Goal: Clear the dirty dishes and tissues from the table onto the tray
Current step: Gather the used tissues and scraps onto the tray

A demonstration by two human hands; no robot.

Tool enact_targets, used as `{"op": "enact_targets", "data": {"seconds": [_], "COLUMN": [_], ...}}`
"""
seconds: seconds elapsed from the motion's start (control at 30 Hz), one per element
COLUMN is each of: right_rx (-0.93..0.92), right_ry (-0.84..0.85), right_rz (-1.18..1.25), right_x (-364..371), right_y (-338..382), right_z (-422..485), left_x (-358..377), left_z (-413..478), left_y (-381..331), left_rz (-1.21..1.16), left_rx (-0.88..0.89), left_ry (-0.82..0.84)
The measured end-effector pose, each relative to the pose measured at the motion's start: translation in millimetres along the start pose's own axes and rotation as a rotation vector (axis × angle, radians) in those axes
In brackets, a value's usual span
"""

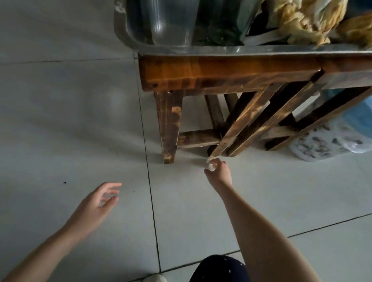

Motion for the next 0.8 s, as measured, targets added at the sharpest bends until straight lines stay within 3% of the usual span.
{"op": "enact_targets", "data": {"seconds": [0.27,0.4,0.6,0.8], "right_rx": [-0.046,-0.082,-0.102,-0.047], "right_ry": [0.039,0.021,0.075,0.133], "right_rz": [-0.18,-0.114,-0.043,-0.071], "right_x": [29,16,-45,-150], "right_y": [-5,-2,29,71], "right_z": [5,-21,-99,-178], "left_x": [-5,-5,-34,-99], "left_z": [17,9,-35,-88], "left_y": [11,-10,-91,-208], "left_rz": [-0.078,-0.11,-0.111,-0.11], "left_rx": [0.03,0.021,-0.017,-0.029], "left_ry": [-0.046,-0.068,-0.049,-0.048]}}
Point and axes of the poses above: each hand's wrist, its own z-axis towards the middle knuckle, its own x-axis out of the palm, y = z × x, the point moved 3 cm from there along z, towards the middle knuckle, and after that the axes turned 1 degree about -z, right-handed, at the moved point
